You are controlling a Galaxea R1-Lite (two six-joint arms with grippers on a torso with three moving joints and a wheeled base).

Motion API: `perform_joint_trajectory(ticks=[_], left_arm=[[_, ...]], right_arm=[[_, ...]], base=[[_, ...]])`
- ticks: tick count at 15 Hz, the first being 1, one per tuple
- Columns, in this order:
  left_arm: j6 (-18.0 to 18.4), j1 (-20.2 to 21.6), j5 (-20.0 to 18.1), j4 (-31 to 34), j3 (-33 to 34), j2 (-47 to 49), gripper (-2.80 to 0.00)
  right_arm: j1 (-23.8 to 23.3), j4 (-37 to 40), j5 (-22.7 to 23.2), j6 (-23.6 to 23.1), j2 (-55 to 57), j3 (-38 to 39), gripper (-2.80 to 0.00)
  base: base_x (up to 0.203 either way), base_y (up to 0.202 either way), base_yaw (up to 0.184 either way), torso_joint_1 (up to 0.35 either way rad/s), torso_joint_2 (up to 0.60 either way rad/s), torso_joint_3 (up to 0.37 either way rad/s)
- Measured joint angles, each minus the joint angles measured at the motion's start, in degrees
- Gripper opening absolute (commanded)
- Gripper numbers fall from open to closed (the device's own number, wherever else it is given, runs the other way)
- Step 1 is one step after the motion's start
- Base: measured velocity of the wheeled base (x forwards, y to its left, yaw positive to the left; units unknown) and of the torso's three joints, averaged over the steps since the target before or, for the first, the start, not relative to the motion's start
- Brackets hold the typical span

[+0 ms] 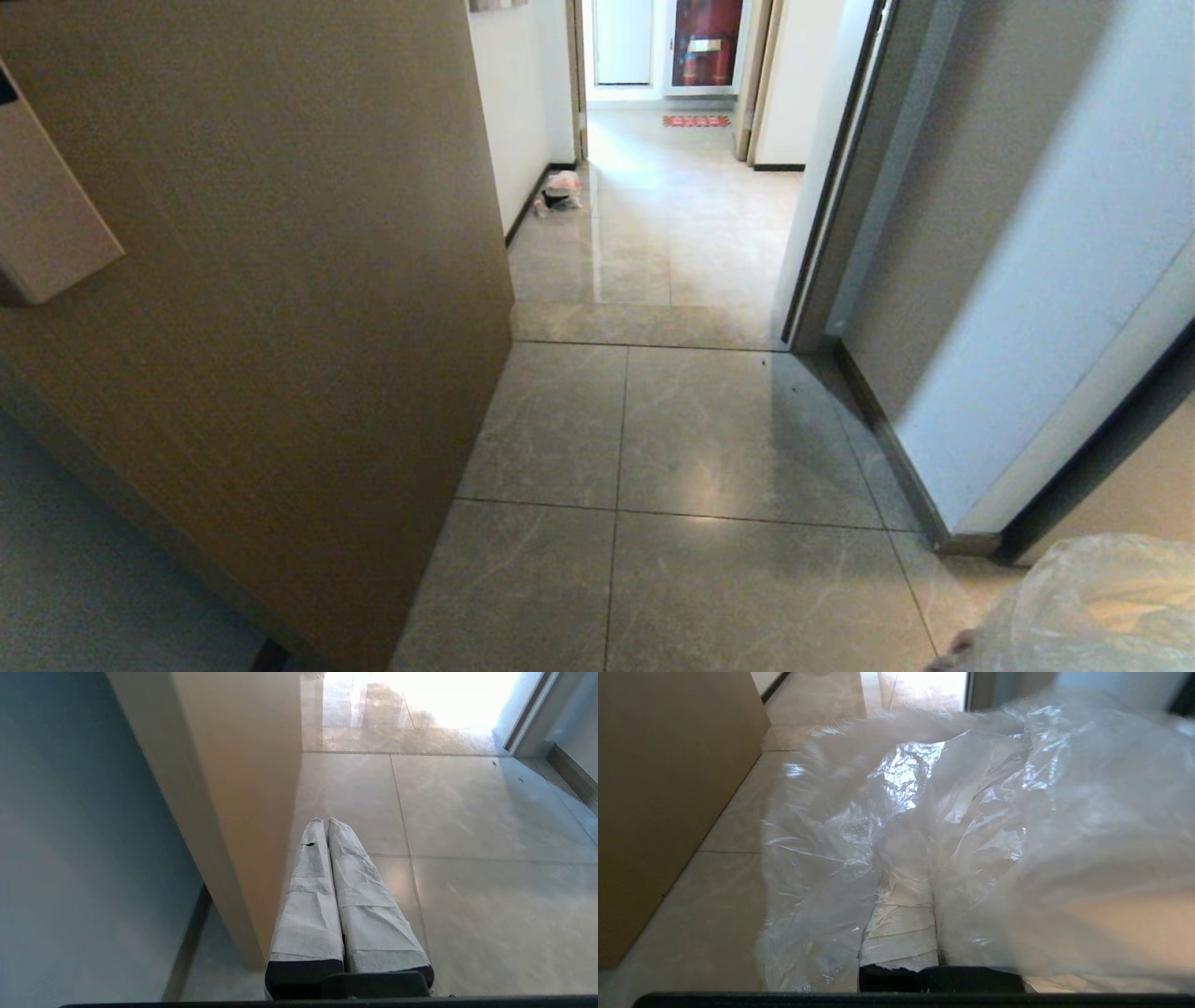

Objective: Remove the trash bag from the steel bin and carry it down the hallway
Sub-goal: Put the trash bag at the door

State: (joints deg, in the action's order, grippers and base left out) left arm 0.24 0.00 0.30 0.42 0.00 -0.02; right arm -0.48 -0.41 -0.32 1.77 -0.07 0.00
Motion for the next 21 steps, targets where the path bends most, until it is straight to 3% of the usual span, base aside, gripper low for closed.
perform_joint_trajectory(ticks=[14, 21], left_arm=[[-0.11, 0.0, -0.06, 0.02, 0.0, 0.0, -2.8], [-0.24, 0.0, -0.09, -0.06, 0.0, 0.0, -2.8]], right_arm=[[0.04, 0.0, -0.04, -0.01, 0.0, 0.0, -2.8], [0.04, 0.0, -0.02, -0.01, 0.0, 0.0, -2.8]], base=[[-0.012, -0.021, -0.001, 0.0, 0.0, 0.001], [0.182, 0.0, 0.001, 0.002, 0.0, 0.003]])
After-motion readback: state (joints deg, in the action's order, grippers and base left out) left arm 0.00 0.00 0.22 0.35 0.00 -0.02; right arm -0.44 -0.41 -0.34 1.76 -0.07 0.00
